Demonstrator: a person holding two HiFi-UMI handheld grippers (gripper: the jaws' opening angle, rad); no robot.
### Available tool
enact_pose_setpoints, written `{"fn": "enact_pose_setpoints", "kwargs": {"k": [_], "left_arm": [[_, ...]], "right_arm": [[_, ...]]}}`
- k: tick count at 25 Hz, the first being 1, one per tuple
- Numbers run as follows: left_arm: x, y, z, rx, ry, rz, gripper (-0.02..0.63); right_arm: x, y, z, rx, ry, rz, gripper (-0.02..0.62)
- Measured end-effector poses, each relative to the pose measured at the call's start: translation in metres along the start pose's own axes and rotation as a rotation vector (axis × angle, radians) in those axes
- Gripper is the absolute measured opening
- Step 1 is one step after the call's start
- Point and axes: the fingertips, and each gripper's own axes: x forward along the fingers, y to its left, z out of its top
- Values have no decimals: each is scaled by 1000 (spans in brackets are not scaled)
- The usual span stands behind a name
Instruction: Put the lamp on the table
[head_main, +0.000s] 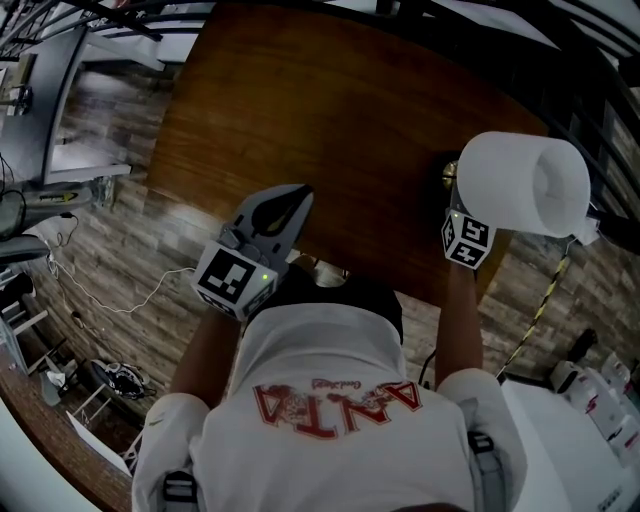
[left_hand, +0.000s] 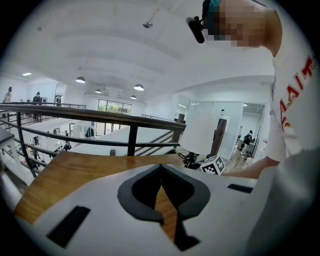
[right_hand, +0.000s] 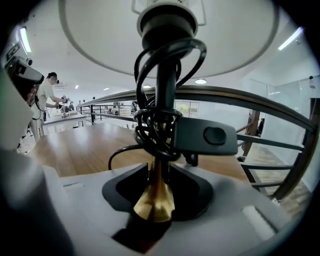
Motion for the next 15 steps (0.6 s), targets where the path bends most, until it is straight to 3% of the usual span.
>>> {"fn": "enact_pose_setpoints", "kwargs": {"k": [10,15], "left_arm": [[-20,-7,26,38,-61,-104,9],[-16,-18,47,74,-104,-182,9]], "right_arm": [[-72,29,-2,34,50,-15,107],[-110,46,11,85,24,-44,91]]}}
